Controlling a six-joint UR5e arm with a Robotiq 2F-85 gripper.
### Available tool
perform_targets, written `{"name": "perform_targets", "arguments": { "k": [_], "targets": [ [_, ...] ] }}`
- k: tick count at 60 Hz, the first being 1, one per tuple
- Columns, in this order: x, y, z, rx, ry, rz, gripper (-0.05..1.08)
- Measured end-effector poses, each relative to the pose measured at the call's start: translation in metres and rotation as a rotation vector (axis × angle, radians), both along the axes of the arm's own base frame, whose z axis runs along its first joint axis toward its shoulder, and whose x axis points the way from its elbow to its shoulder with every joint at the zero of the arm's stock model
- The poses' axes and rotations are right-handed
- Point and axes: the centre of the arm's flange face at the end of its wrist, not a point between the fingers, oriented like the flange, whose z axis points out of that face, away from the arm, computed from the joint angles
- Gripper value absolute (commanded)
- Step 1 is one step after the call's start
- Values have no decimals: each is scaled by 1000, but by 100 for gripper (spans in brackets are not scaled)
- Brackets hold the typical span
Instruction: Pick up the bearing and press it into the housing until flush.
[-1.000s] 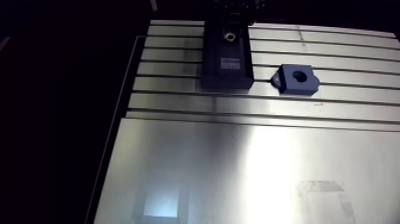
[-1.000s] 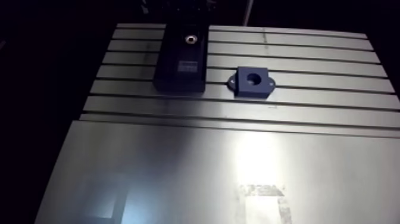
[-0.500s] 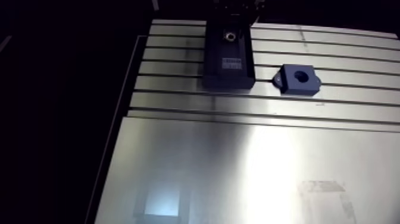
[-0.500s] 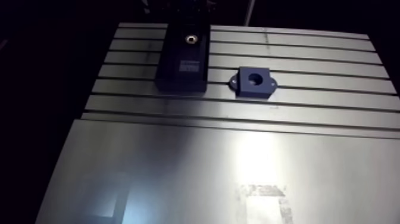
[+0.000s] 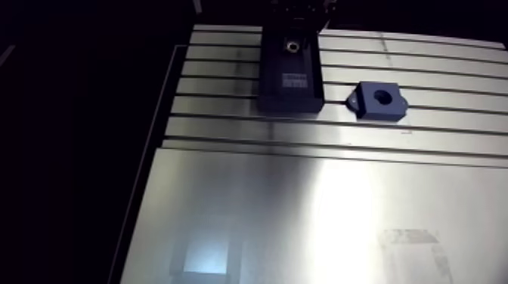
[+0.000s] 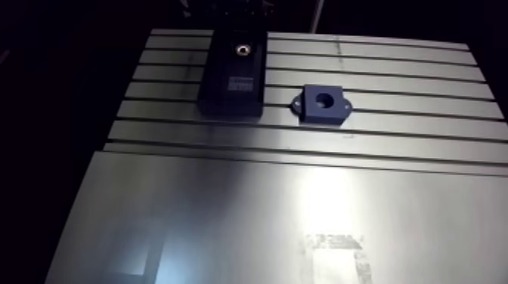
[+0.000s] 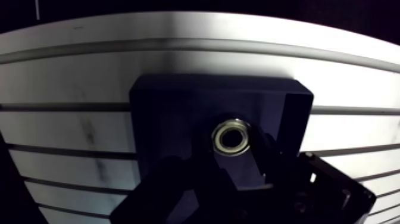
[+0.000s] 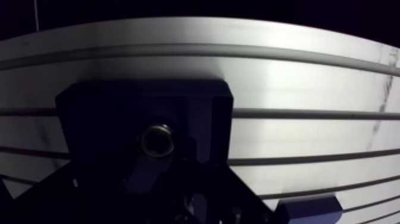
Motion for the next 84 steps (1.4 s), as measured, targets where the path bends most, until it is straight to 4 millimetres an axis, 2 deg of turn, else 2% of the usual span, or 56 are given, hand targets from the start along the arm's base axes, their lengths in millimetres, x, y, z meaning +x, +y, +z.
{"name": "perform_targets", "arguments": {
  "k": [23, 40, 62, 75, 84],
  "targets": [
    [0, 1, 7, 0, 10, 9, 64],
    [1, 0, 21, -3, 27, 19, 68],
    [13, 5, 60, -15, 44, 105, 70],
    [29, 19, 85, -14, 38, 145, 71],
    [41, 37, 101, -6, 39, 147, 71]
  ]
}}
